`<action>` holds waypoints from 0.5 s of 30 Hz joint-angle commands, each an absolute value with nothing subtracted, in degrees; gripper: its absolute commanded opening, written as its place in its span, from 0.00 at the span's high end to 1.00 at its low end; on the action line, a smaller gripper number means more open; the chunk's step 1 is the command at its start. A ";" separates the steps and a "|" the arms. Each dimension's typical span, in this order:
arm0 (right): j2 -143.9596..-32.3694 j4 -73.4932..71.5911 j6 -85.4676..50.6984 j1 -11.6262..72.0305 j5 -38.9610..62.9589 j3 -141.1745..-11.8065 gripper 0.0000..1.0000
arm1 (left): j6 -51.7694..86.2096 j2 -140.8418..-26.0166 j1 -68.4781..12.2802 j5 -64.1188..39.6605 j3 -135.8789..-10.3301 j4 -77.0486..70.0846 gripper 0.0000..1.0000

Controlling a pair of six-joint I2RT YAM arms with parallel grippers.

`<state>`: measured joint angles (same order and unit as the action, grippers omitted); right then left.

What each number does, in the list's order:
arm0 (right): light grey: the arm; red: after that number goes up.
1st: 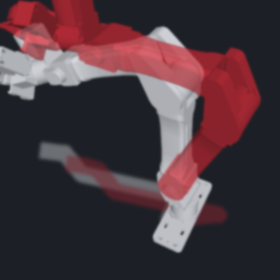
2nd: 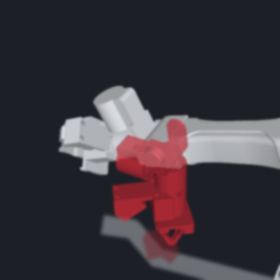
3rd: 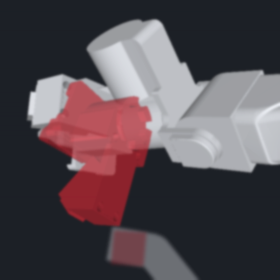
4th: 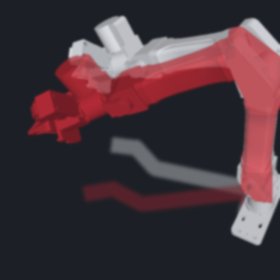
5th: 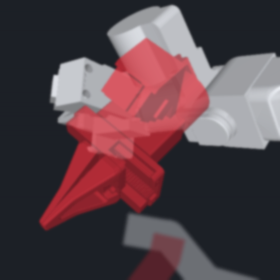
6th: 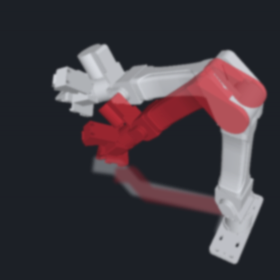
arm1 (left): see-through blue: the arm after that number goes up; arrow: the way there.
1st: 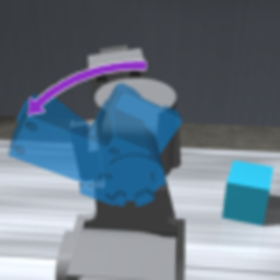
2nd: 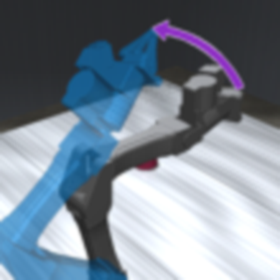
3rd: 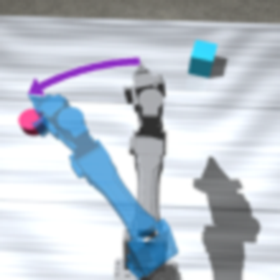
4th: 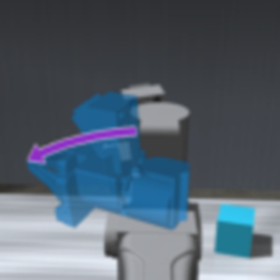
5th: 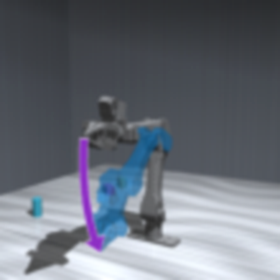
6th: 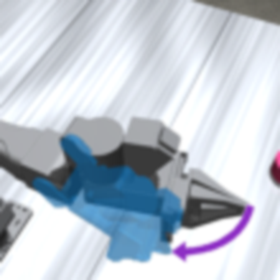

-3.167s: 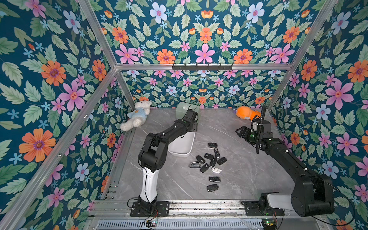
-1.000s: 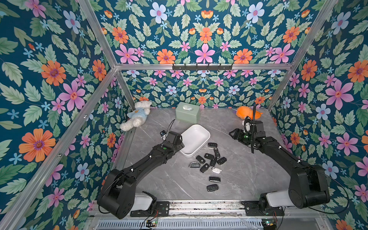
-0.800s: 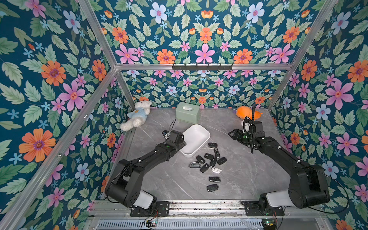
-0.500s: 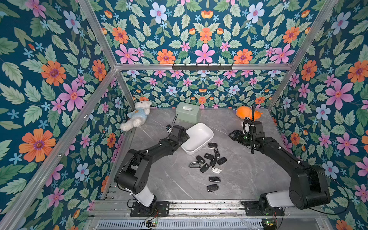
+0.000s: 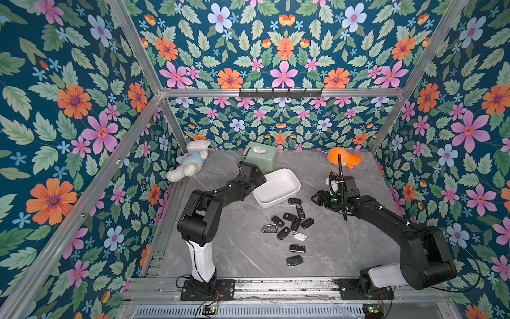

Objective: Place the car key into the storage box
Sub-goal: Adjust the storage box at the center of the board.

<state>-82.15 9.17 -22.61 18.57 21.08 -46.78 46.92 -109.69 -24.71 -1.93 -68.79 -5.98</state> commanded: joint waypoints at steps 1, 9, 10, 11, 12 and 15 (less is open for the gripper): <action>-83.43 8.63 -22.88 21.35 17.38 -47.13 0.31 | 43.78 -110.54 -24.47 -2.95 -70.80 -7.04 0.16; -88.96 10.97 -24.15 27.82 9.08 -51.41 0.33 | 38.16 -108.00 -21.32 -2.36 -72.06 -4.09 0.15; -89.83 11.39 -24.00 28.33 8.54 -52.08 0.34 | 37.32 -106.72 -20.82 -2.05 -71.21 -3.75 0.14; -90.50 11.78 -23.96 28.85 8.02 -52.60 0.34 | 36.56 -105.68 -20.48 -1.73 -70.38 -3.41 0.13; -91.23 12.05 -23.91 29.44 7.45 -53.21 0.35 | 35.74 -104.15 -20.16 -1.70 -69.31 -3.06 0.12; -93.03 12.48 -23.86 30.47 6.15 -54.52 0.37 | 34.34 -99.78 -19.61 -1.87 -65.43 -1.96 0.08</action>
